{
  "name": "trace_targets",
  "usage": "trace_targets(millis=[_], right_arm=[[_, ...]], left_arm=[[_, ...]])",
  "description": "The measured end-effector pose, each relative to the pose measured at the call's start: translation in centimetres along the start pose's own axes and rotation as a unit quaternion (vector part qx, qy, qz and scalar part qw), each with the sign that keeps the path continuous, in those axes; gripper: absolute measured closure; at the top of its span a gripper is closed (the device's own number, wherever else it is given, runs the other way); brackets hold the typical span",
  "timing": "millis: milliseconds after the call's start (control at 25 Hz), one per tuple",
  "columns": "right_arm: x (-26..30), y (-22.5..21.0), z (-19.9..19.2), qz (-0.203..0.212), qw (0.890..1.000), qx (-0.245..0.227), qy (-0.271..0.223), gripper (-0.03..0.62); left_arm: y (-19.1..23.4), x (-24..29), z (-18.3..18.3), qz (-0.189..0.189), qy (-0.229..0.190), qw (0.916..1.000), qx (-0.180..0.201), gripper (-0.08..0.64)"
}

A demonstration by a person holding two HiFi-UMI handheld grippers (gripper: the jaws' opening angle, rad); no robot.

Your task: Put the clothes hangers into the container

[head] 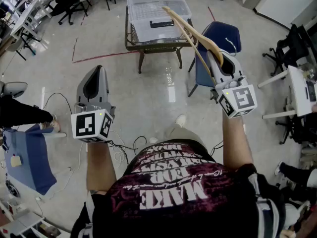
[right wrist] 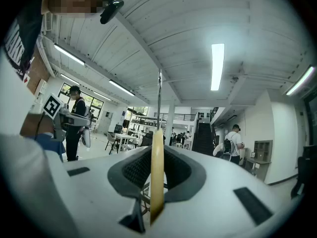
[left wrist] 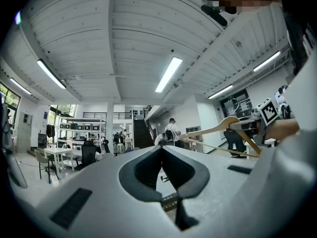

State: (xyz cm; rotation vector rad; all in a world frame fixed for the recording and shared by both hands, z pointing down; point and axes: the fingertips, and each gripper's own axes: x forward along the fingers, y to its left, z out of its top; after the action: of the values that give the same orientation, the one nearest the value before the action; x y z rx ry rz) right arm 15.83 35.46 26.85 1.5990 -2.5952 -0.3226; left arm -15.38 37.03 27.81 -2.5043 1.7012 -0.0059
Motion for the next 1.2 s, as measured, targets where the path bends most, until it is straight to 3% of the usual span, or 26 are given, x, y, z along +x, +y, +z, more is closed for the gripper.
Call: trace_targets(millis=[560, 1080, 1200], right_arm=[[-3.6, 0.0, 1.0, -0.015, 0.999, 0.040, -0.004, 0.532], [1.7, -2.3, -0.9, 0.003, 0.996, 0.085, -0.015, 0.532], [3.3, -3.5, -1.8, 0.004, 0.996, 0.088, -0.009, 0.532]], left_arm=[[-0.7, -1.5, -1.4, -0.017, 0.013, 0.9997, 0.008, 0.553], [-0.2, 3.3, -3.8, -0.035, 0.036, 0.9987, 0.008, 0.553], [0.4, 5.3, -4.6, -0.025, 0.037, 0.9990, -0.007, 0.553]])
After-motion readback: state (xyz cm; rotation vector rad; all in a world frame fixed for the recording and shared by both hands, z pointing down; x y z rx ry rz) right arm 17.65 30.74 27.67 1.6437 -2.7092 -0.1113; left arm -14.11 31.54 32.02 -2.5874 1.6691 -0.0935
